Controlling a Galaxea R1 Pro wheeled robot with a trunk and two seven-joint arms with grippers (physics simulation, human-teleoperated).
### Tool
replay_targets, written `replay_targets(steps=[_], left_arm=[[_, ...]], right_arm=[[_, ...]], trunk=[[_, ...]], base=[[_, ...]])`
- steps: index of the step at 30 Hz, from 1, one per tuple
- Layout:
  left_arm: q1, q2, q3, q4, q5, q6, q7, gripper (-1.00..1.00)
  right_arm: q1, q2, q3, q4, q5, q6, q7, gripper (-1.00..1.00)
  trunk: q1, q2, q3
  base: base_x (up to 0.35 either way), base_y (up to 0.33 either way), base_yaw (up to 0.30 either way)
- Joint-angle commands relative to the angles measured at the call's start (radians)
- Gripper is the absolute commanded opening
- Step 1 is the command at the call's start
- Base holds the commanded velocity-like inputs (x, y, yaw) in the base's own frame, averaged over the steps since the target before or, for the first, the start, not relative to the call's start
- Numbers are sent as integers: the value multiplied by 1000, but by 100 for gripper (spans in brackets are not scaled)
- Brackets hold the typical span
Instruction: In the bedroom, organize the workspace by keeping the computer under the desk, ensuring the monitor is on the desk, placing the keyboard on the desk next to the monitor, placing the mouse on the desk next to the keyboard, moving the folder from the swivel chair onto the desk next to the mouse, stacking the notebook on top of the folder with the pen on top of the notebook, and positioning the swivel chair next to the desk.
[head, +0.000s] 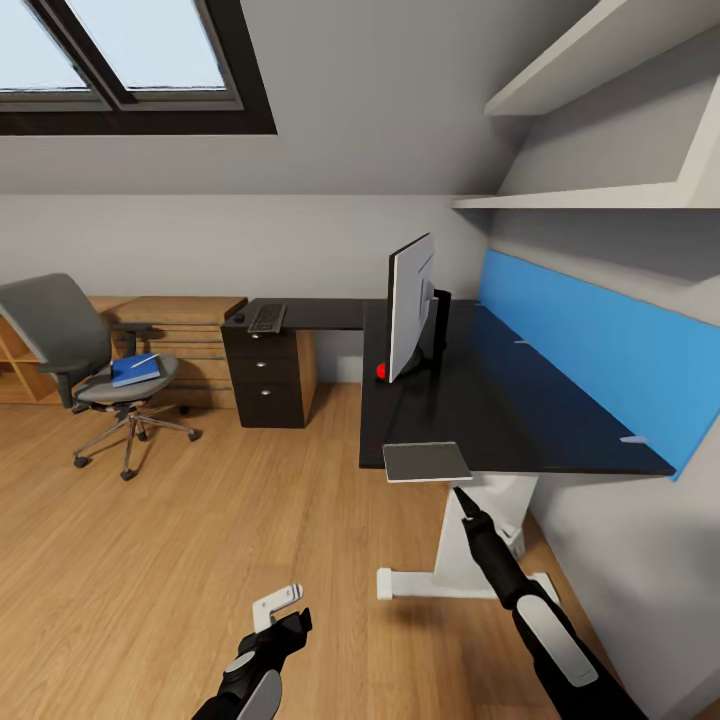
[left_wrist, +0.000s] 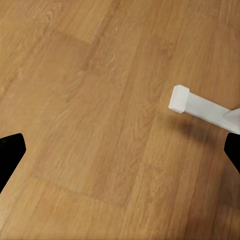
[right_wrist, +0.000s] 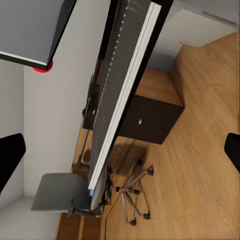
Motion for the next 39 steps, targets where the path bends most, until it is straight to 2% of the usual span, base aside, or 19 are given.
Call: replay_targets(steps=[1, 17, 29, 39], left_arm=[[-1, 0, -2, -1, 5, 3, 7, 100], [-1, -1, -4, 1, 5, 3, 8, 100], [-1, -3, -7, 8, 5, 1, 8, 100], [-1, -2, -7, 9, 4, 1, 6, 100]], right_arm=[[-1, -1, 2, 0, -12, 2, 2, 100], [-1, 0, -10, 2, -57, 0, 33, 100], [-1, 2, -9, 4, -63, -1, -44, 100], [-1, 2, -9, 3, -63, -2, -54, 100]], trunk=[[0, 0, -1], [0, 0, -1], [0, 0, -1], [0, 0, -1]], base=[[0, 0, 0], [0, 0, 0], [0, 0, 0], [99, 20, 0]])
